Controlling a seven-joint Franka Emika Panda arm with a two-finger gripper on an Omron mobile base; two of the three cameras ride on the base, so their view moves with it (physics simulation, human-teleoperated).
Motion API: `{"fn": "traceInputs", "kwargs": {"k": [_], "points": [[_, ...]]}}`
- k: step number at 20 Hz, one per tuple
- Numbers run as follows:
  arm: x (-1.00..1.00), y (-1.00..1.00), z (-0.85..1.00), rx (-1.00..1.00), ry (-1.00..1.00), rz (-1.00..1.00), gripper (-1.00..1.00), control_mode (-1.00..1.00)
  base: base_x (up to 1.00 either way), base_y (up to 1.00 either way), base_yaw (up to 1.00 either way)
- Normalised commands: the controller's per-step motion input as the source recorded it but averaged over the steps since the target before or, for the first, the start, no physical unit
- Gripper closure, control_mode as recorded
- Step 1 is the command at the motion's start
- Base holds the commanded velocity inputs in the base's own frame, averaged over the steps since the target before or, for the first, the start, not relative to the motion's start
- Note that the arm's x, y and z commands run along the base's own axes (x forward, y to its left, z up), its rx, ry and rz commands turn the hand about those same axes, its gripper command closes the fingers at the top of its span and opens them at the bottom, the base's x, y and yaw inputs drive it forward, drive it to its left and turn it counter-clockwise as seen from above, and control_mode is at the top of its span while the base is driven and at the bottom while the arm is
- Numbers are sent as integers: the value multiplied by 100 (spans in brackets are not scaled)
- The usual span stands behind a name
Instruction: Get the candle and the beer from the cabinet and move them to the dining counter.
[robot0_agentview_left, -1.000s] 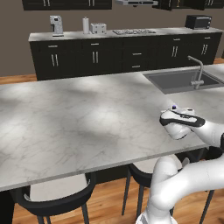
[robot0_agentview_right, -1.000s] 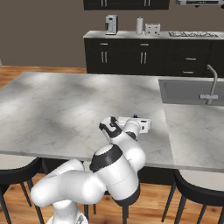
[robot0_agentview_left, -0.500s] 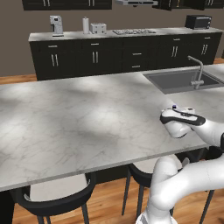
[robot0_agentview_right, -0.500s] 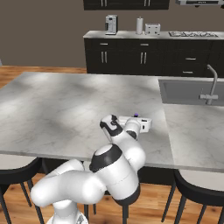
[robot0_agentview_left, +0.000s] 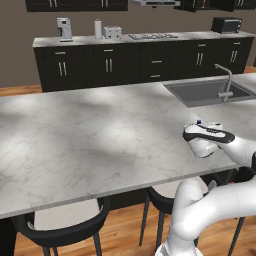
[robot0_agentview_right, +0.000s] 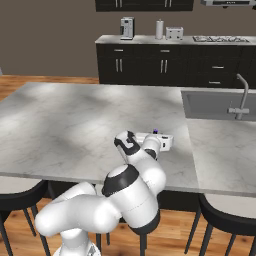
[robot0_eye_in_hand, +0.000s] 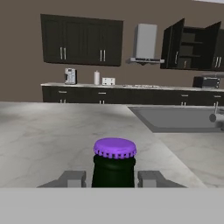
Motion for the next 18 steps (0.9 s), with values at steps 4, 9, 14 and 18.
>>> {"fn": "traceInputs", "kwargs": {"k": [4,9,14,18], "points": [[0,0,0,0,0,0,-100,-100,0,0,0],[0,0,0,0,0,0,-100,-100,0,0,0],[-4,-1,10,0,0,0,-100,-100,0,0,0],[-26,-1,43,0,0,0,-100,-100,0,0,0]]}}
